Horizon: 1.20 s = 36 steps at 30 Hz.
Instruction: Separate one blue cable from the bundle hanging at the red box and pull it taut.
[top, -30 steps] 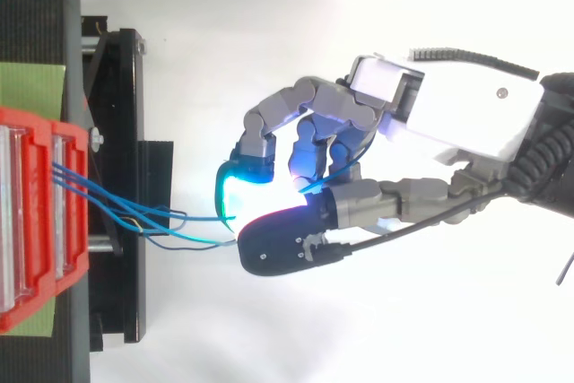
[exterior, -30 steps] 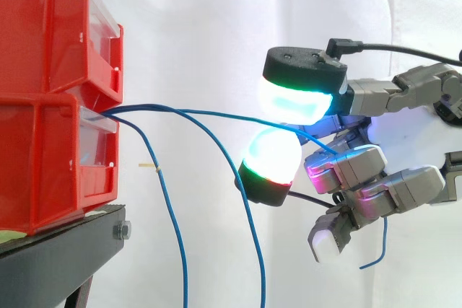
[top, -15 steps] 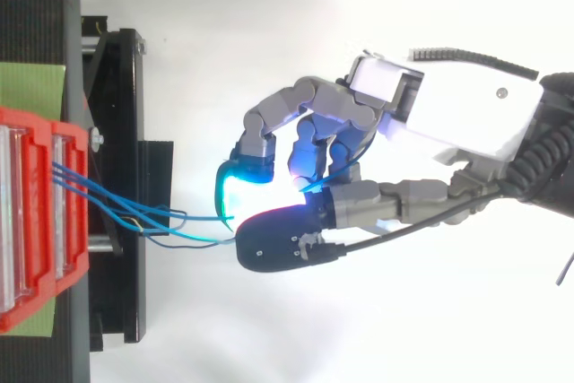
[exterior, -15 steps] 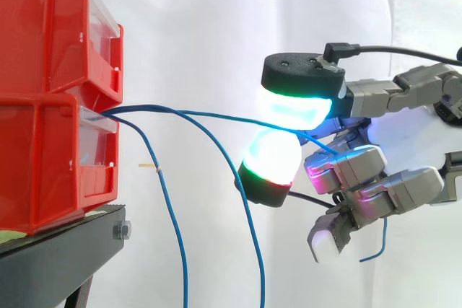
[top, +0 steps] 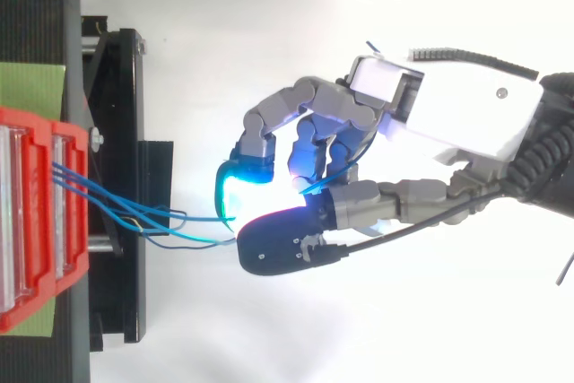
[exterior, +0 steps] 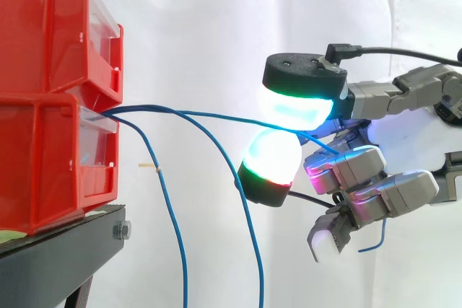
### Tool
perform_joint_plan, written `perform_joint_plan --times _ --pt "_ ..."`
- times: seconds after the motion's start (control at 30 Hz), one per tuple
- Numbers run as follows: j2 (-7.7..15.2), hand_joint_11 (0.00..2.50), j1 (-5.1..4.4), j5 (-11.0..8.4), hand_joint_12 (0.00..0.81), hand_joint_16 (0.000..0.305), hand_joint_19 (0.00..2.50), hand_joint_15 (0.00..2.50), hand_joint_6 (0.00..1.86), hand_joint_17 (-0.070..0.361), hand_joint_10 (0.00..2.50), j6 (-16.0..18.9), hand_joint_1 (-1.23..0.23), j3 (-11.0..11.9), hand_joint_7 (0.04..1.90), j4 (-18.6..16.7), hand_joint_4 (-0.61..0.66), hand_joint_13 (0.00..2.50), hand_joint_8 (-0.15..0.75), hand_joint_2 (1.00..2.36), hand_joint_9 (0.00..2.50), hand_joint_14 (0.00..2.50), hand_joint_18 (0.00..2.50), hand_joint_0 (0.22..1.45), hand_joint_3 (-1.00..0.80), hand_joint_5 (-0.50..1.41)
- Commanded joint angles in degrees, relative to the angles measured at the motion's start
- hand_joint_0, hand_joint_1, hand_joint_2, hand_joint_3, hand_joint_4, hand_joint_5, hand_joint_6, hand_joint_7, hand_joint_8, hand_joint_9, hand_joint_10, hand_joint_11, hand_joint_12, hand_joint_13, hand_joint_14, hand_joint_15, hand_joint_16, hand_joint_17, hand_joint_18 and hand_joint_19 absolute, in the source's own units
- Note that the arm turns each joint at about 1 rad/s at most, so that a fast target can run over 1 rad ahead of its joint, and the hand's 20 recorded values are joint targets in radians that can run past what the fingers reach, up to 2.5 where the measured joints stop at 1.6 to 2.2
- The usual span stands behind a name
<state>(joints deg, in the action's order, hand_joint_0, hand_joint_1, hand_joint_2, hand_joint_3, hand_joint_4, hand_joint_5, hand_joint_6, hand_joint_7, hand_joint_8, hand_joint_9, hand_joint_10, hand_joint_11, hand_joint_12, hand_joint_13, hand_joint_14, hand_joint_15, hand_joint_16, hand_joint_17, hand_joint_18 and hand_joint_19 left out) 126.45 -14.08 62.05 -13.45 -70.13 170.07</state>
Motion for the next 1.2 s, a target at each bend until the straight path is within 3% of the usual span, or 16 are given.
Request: perform_joint_plan --times 0.0,0.17,0.57,1.17 --pt "0.0 1.37 -0.07 0.00 0.266 0.051 0.63 1.25 0.96 0.114 1.05 0.0 -0.69 0.0 0.89 0.0 0.06 1.32 0.219 1.01 0.75 0.53 0.68 0.69 -0.44 -0.25" --pt "0.0 1.37 0.02 0.00 0.268 0.051 0.64 1.24 0.96 0.114 1.06 0.0 -0.65 0.0 0.88 0.0 0.09 1.33 0.226 1.00 0.76 0.54 0.68 0.66 -0.49 -0.25" --pt "0.0 1.37 0.02 0.00 0.271 0.051 0.64 1.25 0.96 0.114 1.07 0.0 -0.65 0.0 0.98 0.0 0.01 1.33 0.227 1.01 0.78 0.53 0.69 0.69 -0.36 -0.25" --pt "0.0 1.38 0.02 0.00 0.272 0.051 0.64 1.27 0.97 0.114 1.05 0.0 -0.65 0.0 0.97 0.0 -0.01 1.34 0.218 1.01 0.80 0.48 0.69 0.70 -0.36 -0.25"
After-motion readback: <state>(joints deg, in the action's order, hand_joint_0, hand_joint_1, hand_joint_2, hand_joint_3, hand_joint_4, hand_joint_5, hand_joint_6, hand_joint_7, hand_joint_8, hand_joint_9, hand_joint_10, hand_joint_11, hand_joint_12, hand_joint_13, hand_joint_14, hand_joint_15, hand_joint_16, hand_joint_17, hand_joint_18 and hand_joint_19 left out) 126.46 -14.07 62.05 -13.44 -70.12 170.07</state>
